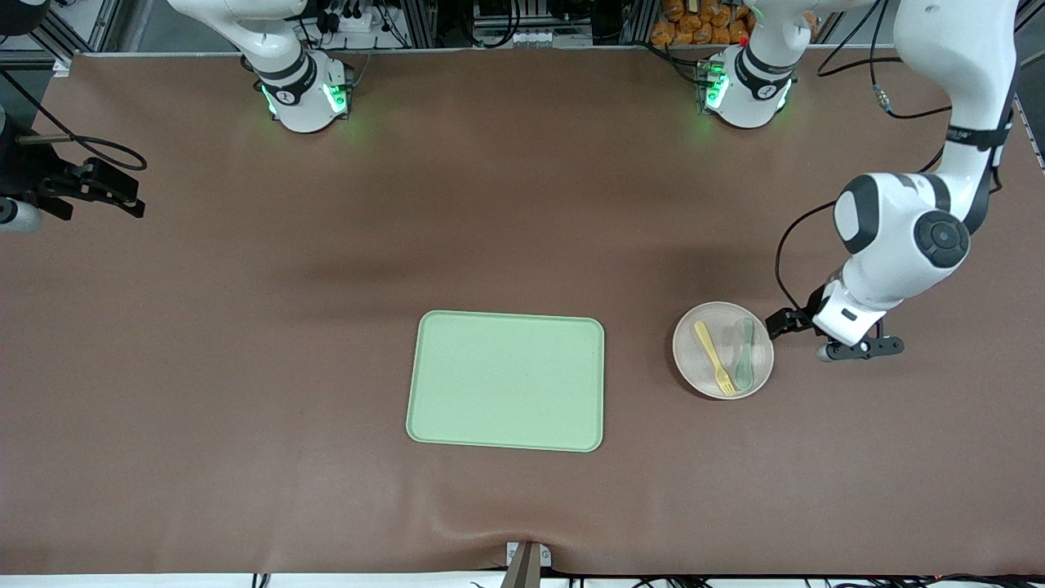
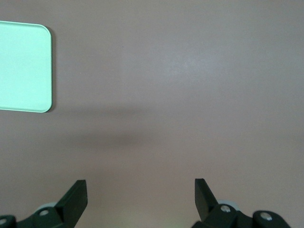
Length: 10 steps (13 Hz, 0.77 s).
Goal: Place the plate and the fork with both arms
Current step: 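Close the left gripper on the plate rim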
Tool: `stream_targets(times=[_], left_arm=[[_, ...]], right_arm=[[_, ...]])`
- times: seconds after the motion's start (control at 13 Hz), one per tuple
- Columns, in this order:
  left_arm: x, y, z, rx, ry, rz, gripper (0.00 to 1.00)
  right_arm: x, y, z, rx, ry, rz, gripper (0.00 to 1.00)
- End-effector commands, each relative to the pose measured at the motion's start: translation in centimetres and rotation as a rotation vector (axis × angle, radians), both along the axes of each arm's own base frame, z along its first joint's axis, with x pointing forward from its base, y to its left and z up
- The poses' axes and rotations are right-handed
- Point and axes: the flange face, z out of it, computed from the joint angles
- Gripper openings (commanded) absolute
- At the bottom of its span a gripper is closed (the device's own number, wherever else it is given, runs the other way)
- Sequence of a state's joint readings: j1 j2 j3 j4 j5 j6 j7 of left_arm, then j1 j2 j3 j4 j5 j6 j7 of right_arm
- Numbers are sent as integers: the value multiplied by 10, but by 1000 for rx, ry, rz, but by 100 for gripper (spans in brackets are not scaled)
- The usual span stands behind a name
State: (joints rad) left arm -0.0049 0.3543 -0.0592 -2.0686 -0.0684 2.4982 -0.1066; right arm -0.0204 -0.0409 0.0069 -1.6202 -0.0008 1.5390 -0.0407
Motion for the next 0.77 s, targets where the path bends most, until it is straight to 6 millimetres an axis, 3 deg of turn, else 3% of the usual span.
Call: stream_targets(times=[0.0,0.31,0.69], left_arm=[[4,-3,-18,4,-7,-11,48],[5,-1,-50,3,-19,-3,45],[7,-6,-64,-2,-3,18,30]], right_arm=[[0,-3,0,-18,-5,7,100],[0,-3,0,-18,-5,8,100],[1,-3,0,-18,-5,8,100]])
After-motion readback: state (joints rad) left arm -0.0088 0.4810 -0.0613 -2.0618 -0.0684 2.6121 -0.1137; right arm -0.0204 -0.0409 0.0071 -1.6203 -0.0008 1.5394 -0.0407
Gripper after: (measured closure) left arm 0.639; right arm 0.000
